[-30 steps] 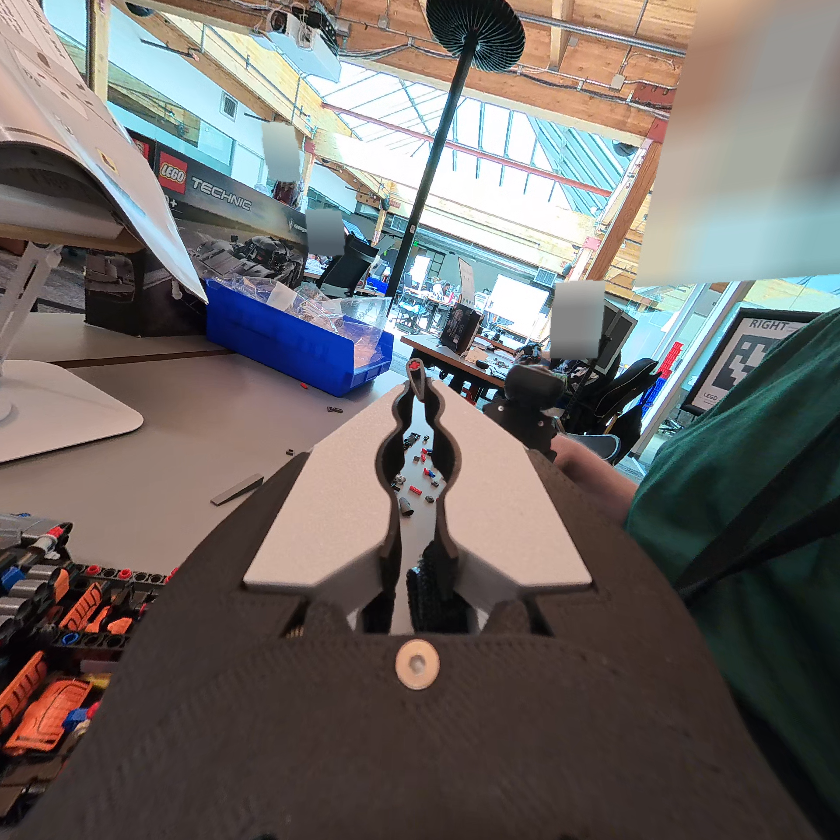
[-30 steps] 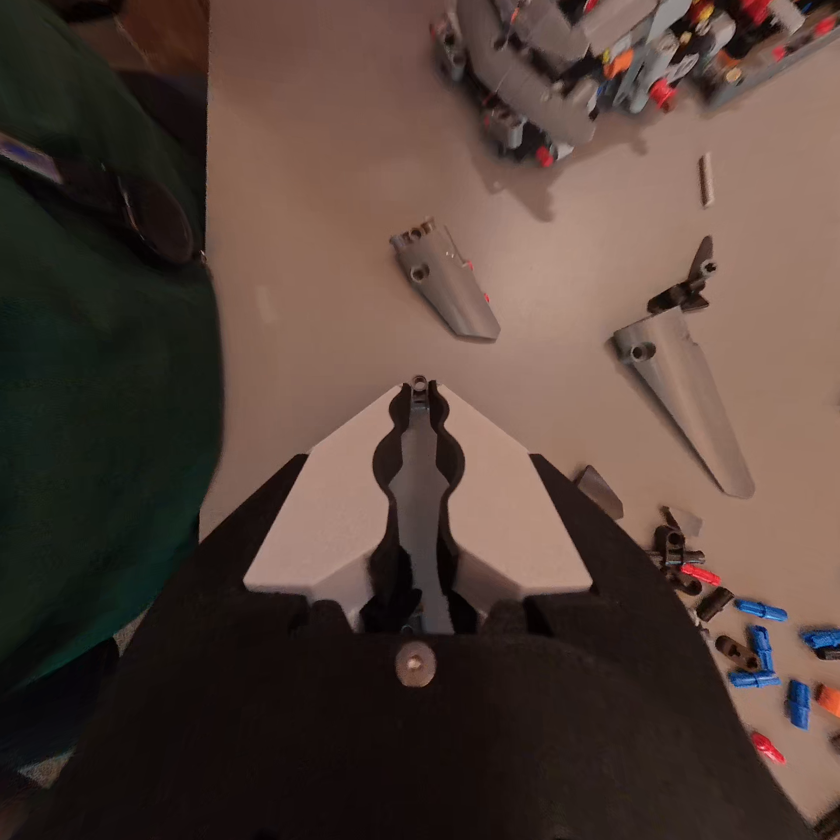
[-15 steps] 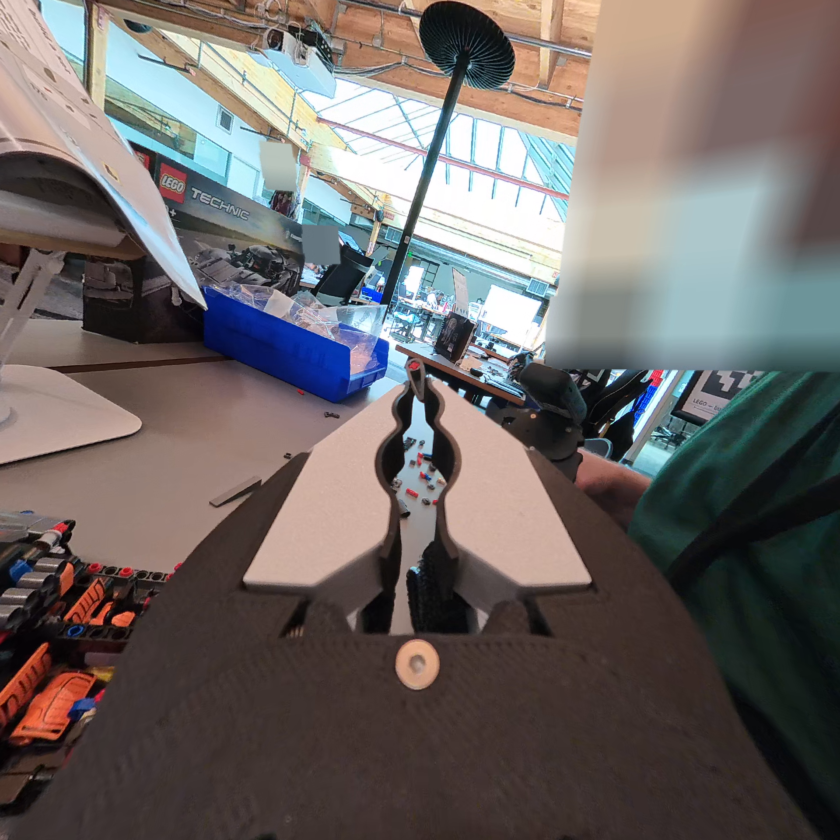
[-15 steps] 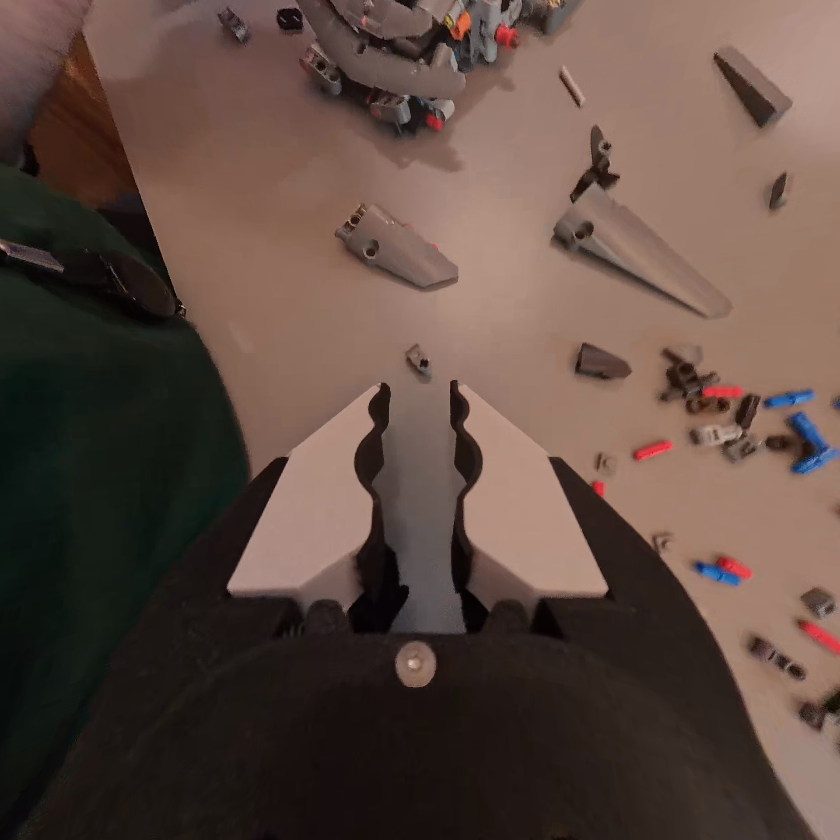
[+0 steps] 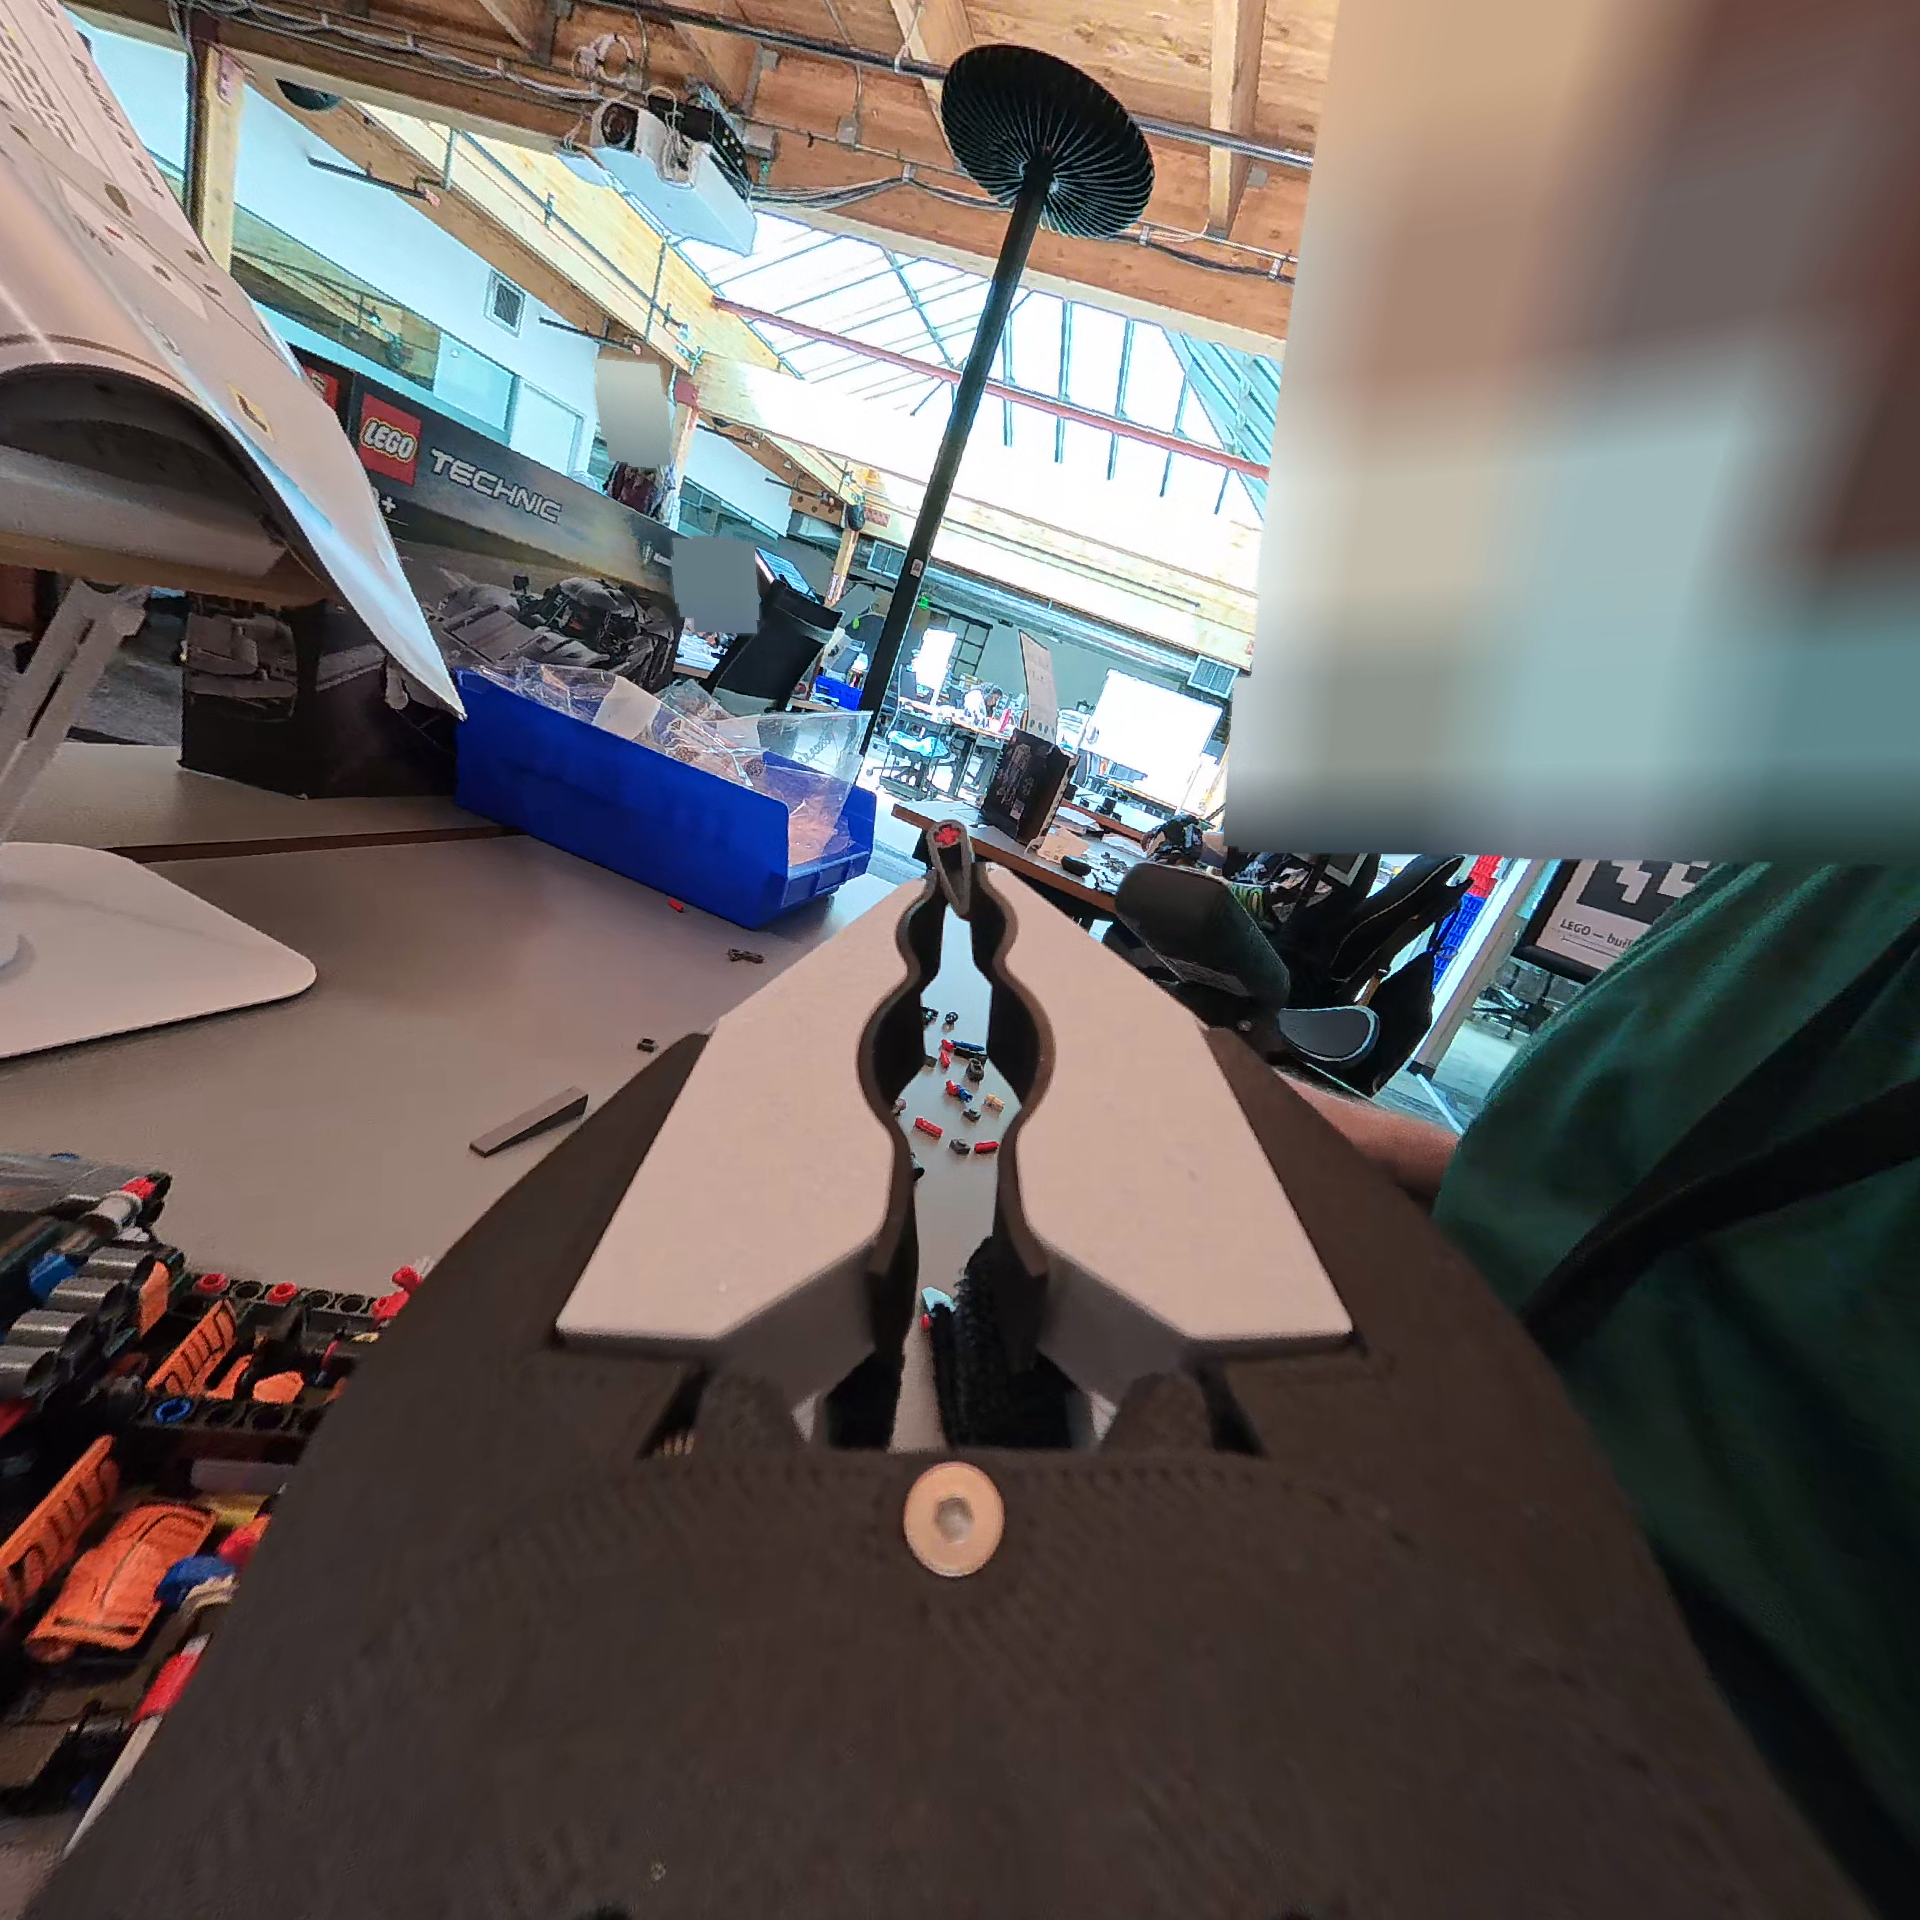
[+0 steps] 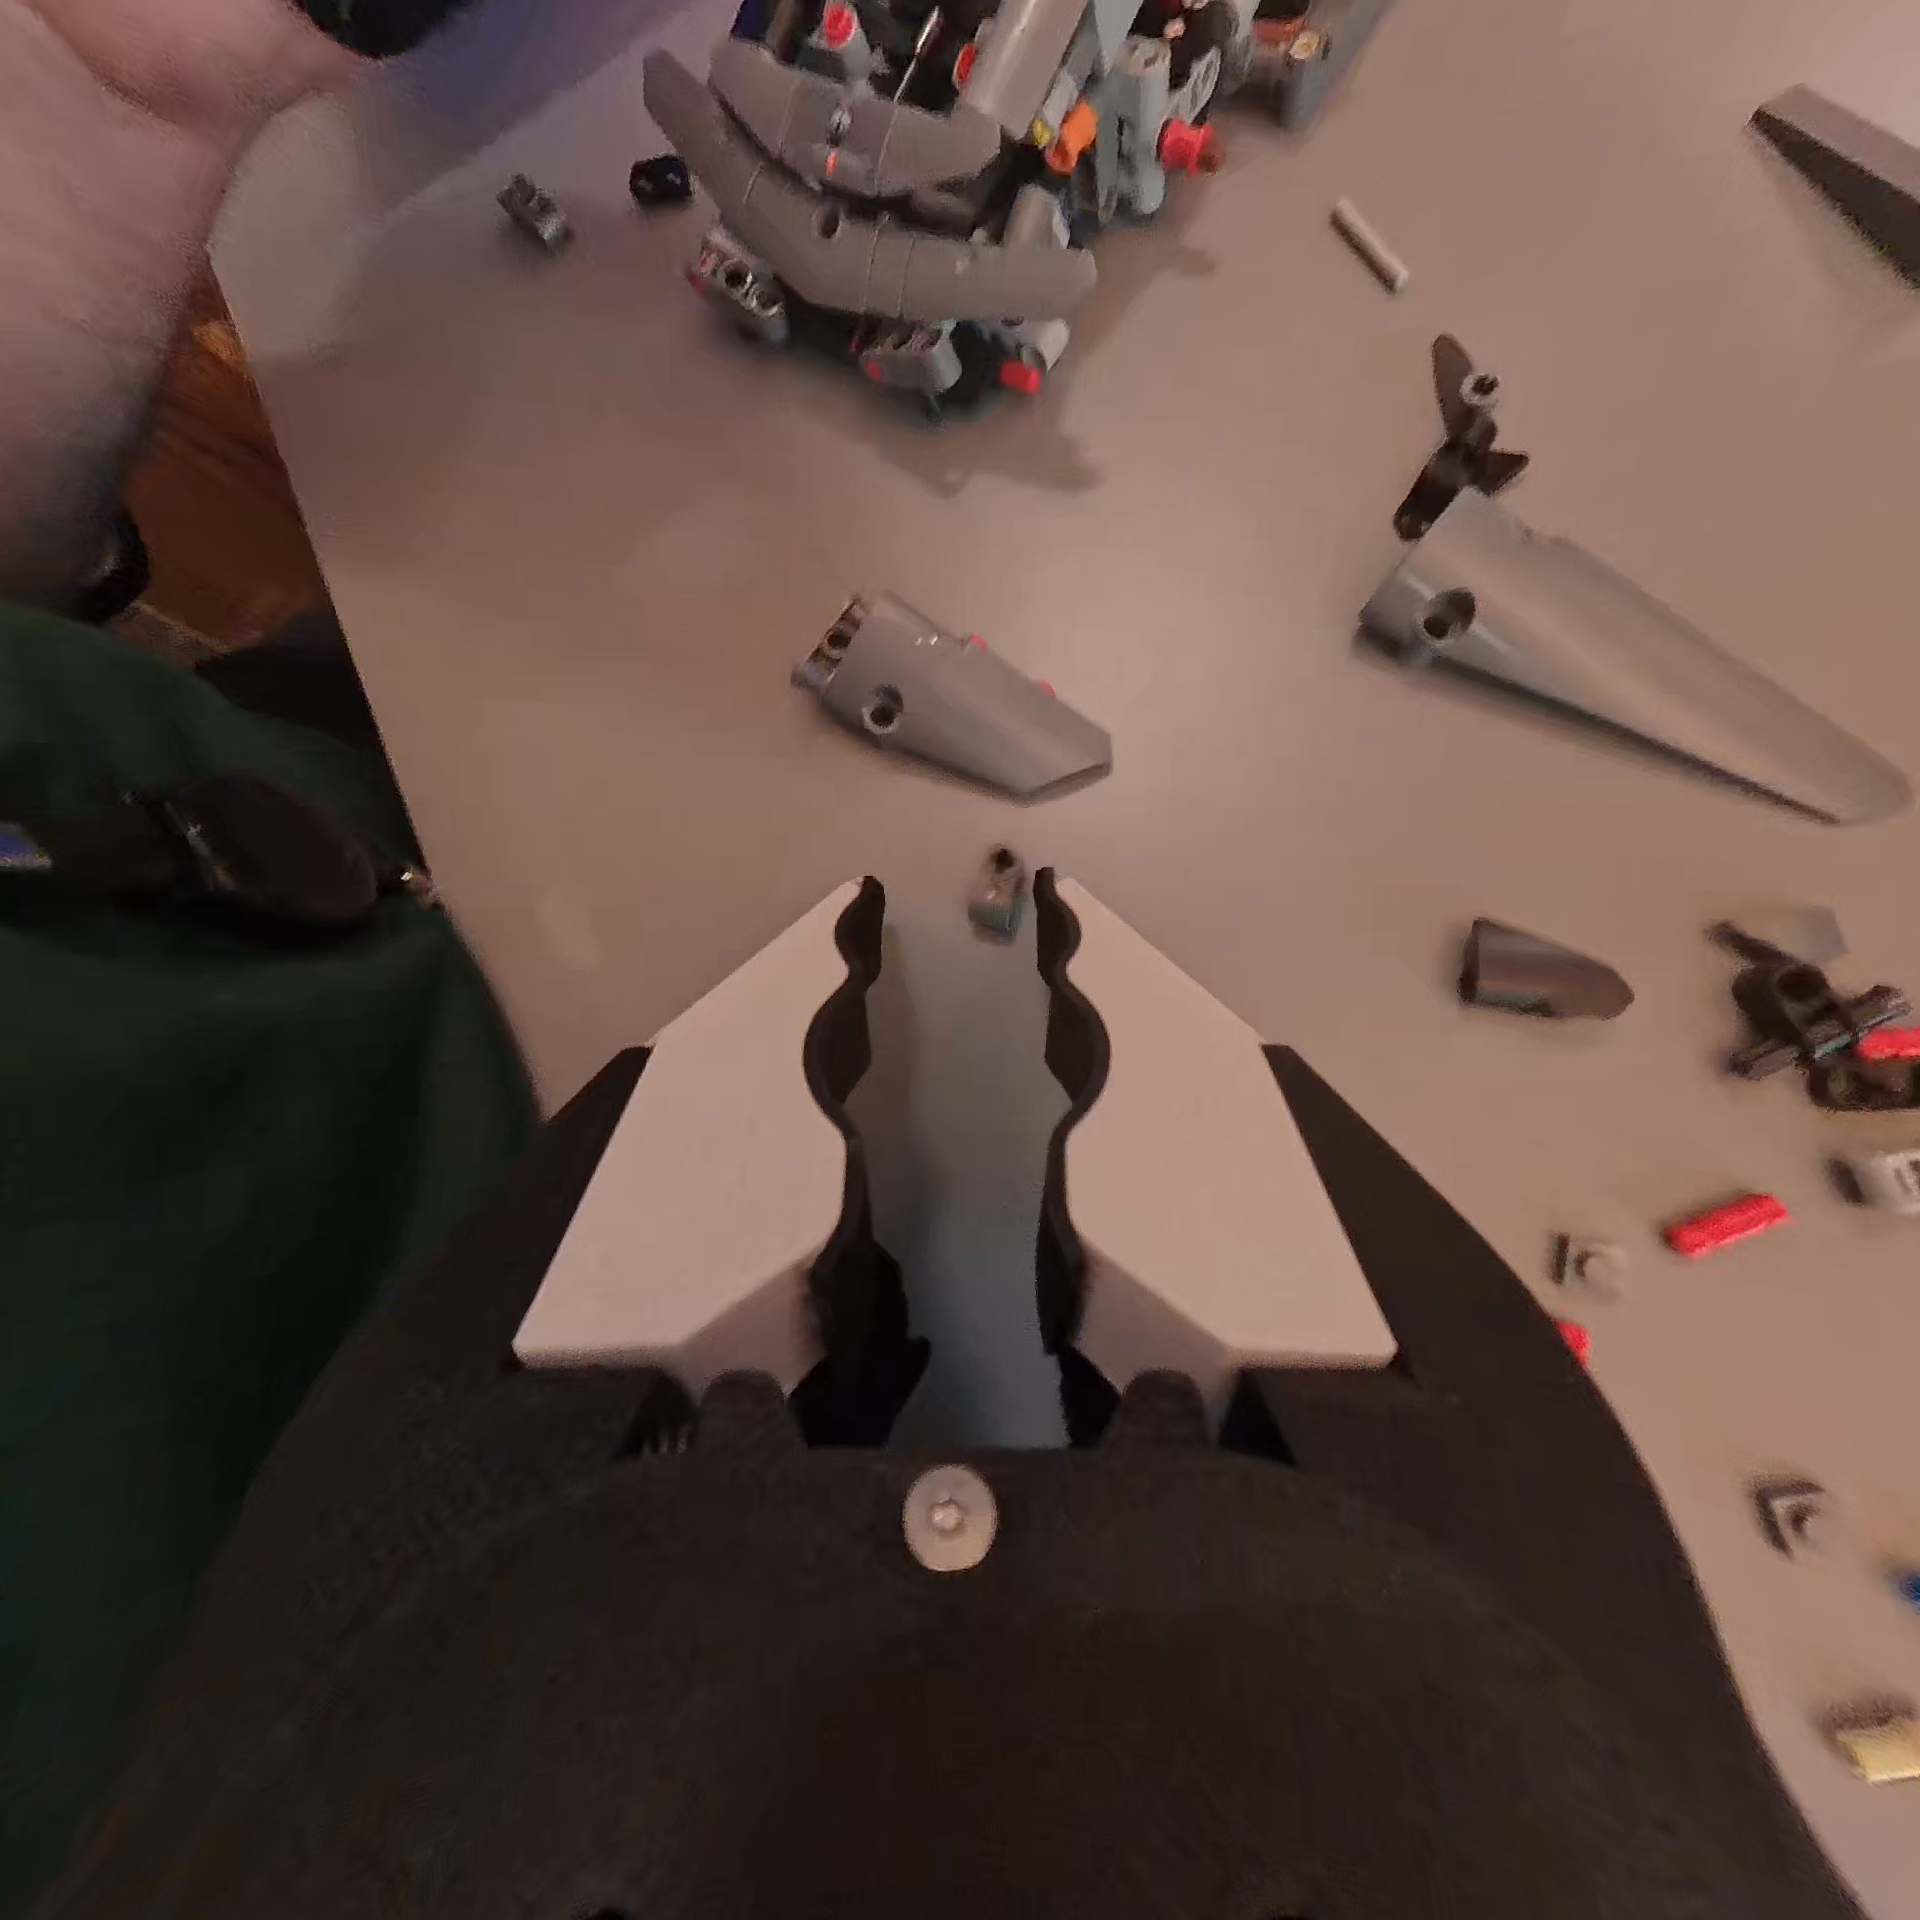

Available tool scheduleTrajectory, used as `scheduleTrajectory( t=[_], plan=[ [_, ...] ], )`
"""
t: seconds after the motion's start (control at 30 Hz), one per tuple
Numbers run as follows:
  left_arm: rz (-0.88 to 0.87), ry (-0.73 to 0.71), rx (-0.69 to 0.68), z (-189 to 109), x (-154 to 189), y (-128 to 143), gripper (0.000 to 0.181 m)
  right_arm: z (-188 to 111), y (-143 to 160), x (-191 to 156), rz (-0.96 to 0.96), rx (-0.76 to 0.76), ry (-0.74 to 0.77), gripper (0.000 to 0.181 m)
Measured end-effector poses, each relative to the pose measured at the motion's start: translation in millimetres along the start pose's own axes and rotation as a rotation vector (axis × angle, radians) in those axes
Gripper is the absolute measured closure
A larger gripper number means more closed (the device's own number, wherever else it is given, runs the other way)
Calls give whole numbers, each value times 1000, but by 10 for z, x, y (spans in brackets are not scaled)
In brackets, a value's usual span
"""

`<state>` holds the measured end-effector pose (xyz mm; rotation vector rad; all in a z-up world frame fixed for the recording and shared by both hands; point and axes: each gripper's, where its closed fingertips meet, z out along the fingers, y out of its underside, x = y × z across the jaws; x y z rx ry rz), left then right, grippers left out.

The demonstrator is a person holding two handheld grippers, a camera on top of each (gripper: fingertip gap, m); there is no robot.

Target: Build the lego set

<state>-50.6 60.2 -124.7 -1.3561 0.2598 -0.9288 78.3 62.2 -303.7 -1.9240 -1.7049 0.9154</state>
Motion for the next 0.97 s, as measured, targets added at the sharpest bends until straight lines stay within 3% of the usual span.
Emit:
scheduleTrajectory(
  t=[0.23,0.47,0.57,0.83,0.97],
  plan=[
    [-7,-6,-3,-46,-24,11,179,-92,-35,49,-120,2,24,150],
    [-3,7,1,5,-8,0,179,13,2,53,-132,-65,37,174],
    [-9,10,2,15,-9,3,179,16,-53,42,-101,-23,19,176],
    [-84,107,167,204,104,-283,179,-779,-1513,-71,49,749,-241,176],
    [-159,172,295,324,159,-503,179,-964,-2040,-129,1,950,-322,176]
  ],
)
